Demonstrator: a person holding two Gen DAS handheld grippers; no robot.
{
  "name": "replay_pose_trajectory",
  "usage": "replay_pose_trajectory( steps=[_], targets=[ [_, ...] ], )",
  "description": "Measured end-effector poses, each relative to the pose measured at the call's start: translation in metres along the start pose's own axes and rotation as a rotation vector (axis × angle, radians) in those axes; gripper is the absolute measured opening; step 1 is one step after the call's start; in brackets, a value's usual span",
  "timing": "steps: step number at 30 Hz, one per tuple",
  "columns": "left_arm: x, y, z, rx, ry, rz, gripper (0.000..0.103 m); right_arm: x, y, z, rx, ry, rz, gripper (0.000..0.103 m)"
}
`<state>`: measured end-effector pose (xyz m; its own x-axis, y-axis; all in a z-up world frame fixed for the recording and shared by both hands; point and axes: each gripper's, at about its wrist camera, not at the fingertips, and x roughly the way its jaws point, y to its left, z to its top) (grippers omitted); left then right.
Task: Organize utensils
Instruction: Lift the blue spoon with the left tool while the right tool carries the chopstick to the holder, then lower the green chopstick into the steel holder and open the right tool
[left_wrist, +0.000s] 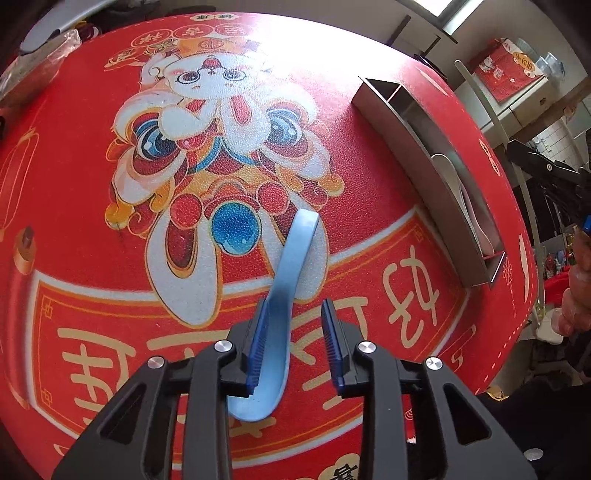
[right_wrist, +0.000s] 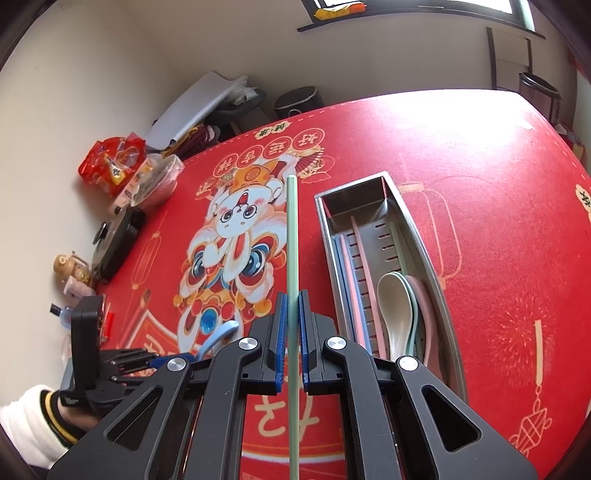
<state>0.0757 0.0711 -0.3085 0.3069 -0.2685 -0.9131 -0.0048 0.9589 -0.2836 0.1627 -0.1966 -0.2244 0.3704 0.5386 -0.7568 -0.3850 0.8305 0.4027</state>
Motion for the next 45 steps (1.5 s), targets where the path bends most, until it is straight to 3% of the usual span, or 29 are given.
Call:
replay_pose_trajectory(
  steps=[4,8,18,19,20,22,32,45],
  targets=[
    [-0.006,0.003,0.007,0.021,-0.024,-0.010,0.029,-0.001,-0.001,-0.001,0.002,-0.001,-0.005,0.006],
    [0.004,0.002,0.011,0.063,0.006,-0.037,0.029,-0.002,-0.003,-0.002,0.009,-0.002,-0.012,0.006],
    [0.025,-0.005,0.013,0.143,0.023,0.000,0.028,-0.010,-0.013,-0.005,0.043,-0.018,-0.035,0.006],
    [0.025,-0.007,0.012,0.155,0.020,0.009,0.027,-0.011,-0.015,-0.005,0.050,-0.020,-0.037,0.006],
    [0.026,-0.009,0.011,0.169,0.019,0.019,0.018,-0.012,-0.018,-0.005,0.058,-0.023,-0.039,0.006],
    [0.027,-0.011,0.011,0.184,0.013,0.028,0.014,-0.015,-0.023,-0.006,0.075,-0.029,-0.043,0.006],
    [0.013,-0.013,0.020,0.039,-0.061,-0.052,0.014,-0.013,-0.054,-0.001,0.105,-0.027,-0.083,0.006],
    [-0.016,-0.036,0.035,-0.101,-0.170,-0.084,0.014,0.066,-0.056,0.025,-0.017,0.115,-0.067,0.006]
  ],
)
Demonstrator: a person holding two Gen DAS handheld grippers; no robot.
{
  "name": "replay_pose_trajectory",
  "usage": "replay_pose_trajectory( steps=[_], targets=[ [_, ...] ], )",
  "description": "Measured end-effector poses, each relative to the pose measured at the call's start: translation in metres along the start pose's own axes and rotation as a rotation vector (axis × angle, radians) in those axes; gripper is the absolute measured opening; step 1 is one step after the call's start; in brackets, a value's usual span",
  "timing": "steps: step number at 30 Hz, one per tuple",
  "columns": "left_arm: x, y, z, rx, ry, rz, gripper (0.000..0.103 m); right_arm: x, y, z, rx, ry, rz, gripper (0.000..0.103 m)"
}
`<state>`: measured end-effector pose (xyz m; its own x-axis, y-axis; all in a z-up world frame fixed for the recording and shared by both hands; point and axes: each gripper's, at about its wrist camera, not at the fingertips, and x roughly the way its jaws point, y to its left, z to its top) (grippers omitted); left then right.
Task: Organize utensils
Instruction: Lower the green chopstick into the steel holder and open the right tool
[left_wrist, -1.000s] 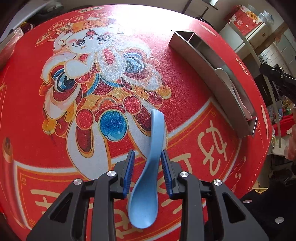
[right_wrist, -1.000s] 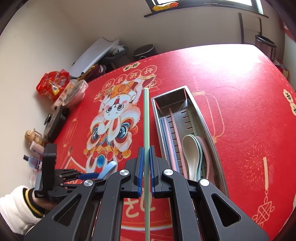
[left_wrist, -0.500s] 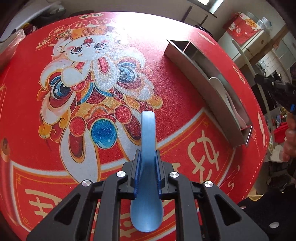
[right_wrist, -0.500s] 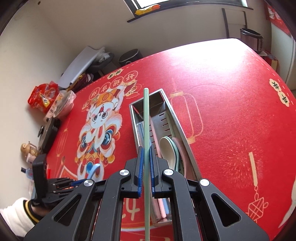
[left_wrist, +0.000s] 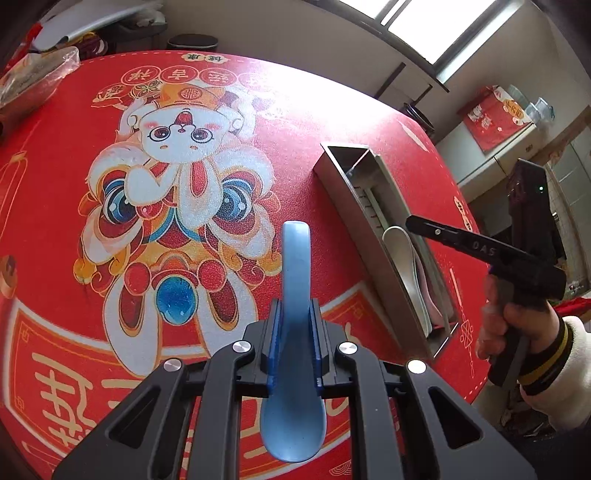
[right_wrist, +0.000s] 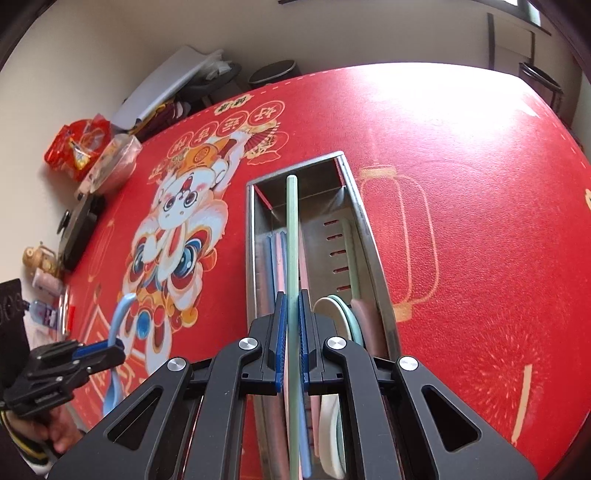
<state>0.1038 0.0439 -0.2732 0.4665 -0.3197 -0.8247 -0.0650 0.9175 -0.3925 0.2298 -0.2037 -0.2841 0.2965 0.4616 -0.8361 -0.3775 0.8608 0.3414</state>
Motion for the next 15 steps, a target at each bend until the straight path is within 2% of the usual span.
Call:
replay_pose_trajectory(
  steps=[9,15],
  targets=[
    [-0.002,-0.016,0.005,-0.051,-0.028,0.009,0.014,0.028,-0.002,0.001,0.000,0.090,0.026,0.006],
    [0.003,-0.029,0.006,-0.054,-0.027,0.014,0.014,0.032,-0.004,-0.001,0.000,0.117,0.055,0.007]
  ],
)
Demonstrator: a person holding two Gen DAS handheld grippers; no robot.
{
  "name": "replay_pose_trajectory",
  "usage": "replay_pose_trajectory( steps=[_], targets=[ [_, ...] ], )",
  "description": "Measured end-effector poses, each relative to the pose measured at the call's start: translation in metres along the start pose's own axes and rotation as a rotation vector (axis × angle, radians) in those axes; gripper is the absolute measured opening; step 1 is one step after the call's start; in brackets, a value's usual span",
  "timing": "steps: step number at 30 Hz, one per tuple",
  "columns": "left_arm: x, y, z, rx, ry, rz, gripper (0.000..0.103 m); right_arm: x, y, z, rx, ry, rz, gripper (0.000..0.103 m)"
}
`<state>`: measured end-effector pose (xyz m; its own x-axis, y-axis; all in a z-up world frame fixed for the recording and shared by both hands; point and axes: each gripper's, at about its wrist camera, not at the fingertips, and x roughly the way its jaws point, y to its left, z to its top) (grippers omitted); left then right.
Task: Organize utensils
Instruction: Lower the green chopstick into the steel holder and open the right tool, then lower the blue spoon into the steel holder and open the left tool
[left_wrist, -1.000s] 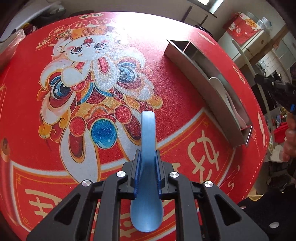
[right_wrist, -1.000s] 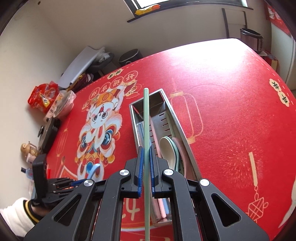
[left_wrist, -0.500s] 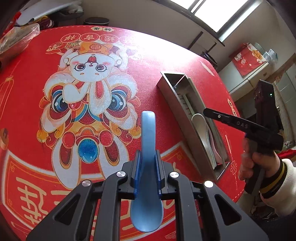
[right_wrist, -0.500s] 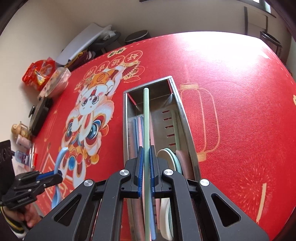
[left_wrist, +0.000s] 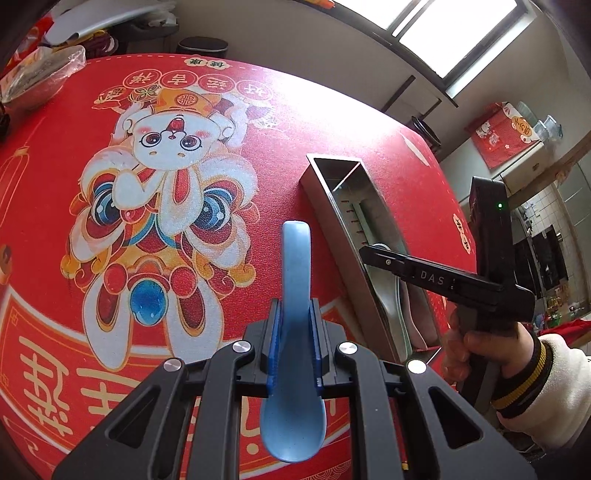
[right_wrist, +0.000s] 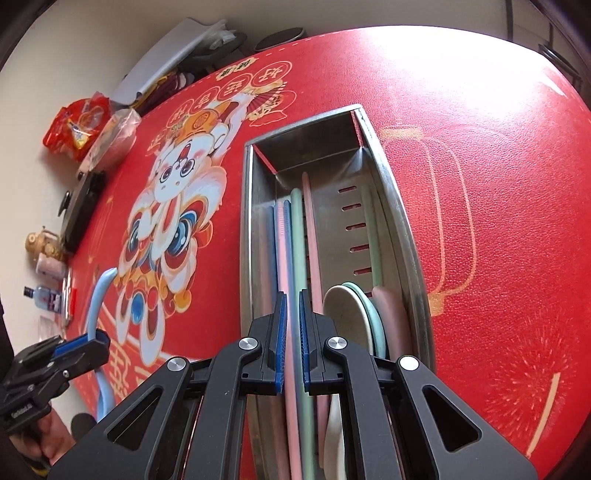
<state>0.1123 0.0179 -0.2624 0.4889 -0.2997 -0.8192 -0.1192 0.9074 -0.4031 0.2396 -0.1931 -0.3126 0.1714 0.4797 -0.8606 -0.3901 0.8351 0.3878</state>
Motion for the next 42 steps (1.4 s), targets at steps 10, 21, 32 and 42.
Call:
replay_pose_trajectory(
  steps=[10,21,32,42],
  targets=[
    [0.018,-0.044,0.006,0.046,0.008,-0.010,0.014,-0.048,-0.013,0.005,-0.007,-0.088,0.012,0.008],
    [0.047,-0.087,0.007,-0.009,0.032,-0.007,0.014,-0.091,-0.055,0.003,-0.026,-0.140,0.035,0.059],
    [0.075,-0.111,0.004,-0.093,0.059,0.028,0.014,-0.107,-0.093,0.005,0.011,-0.142,0.082,0.086],
    [0.096,-0.127,0.003,-0.077,0.115,0.056,0.014,-0.114,-0.109,0.001,0.030,-0.144,0.096,0.086]
  ],
)
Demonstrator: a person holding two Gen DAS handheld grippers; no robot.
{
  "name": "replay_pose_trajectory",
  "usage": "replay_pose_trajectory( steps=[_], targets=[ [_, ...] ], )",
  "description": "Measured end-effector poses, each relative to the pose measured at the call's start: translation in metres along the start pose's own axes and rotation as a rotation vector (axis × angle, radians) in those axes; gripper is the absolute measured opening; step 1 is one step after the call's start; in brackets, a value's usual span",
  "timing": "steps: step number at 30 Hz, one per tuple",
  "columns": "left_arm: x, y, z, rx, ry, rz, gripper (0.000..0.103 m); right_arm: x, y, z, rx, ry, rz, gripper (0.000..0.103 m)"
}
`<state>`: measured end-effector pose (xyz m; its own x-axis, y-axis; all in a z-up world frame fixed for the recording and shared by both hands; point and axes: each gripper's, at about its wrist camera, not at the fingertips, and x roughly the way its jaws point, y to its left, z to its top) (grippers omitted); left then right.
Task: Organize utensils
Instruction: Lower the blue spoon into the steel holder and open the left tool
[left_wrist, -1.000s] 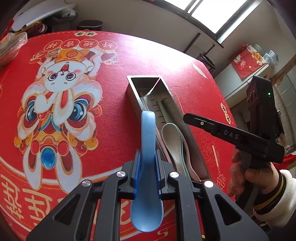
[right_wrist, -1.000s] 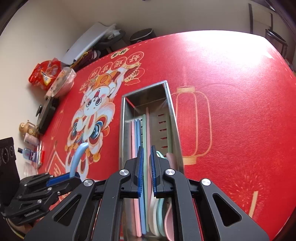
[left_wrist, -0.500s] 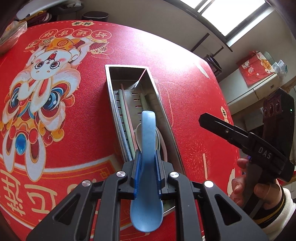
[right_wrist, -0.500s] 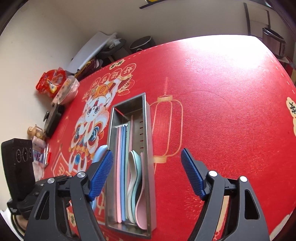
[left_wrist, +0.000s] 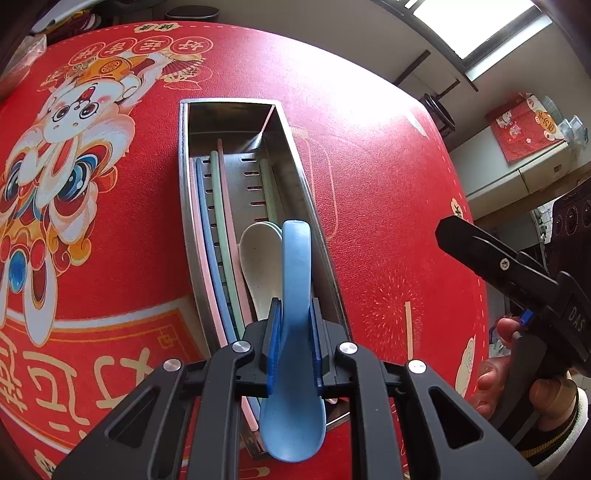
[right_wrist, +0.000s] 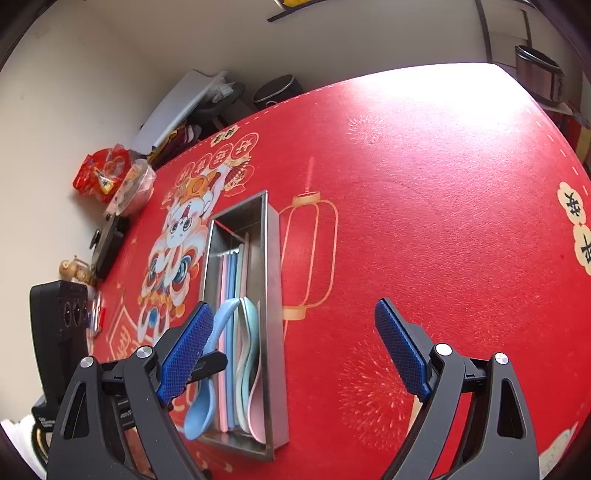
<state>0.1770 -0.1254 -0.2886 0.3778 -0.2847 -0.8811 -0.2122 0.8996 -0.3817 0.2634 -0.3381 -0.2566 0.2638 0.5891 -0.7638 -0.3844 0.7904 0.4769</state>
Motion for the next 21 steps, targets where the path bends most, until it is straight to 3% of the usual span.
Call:
replay_pose_trajectory(
  steps=[12,21],
  targets=[
    [0.020,-0.011,0.008,0.026,0.050,0.062,0.014,-0.009,-0.011,0.001,0.025,-0.022,0.007,0.086],
    [0.031,-0.016,0.010,0.018,0.087,0.043,0.014,-0.011,-0.014,0.001,0.039,-0.031,0.008,0.086]
  ],
)
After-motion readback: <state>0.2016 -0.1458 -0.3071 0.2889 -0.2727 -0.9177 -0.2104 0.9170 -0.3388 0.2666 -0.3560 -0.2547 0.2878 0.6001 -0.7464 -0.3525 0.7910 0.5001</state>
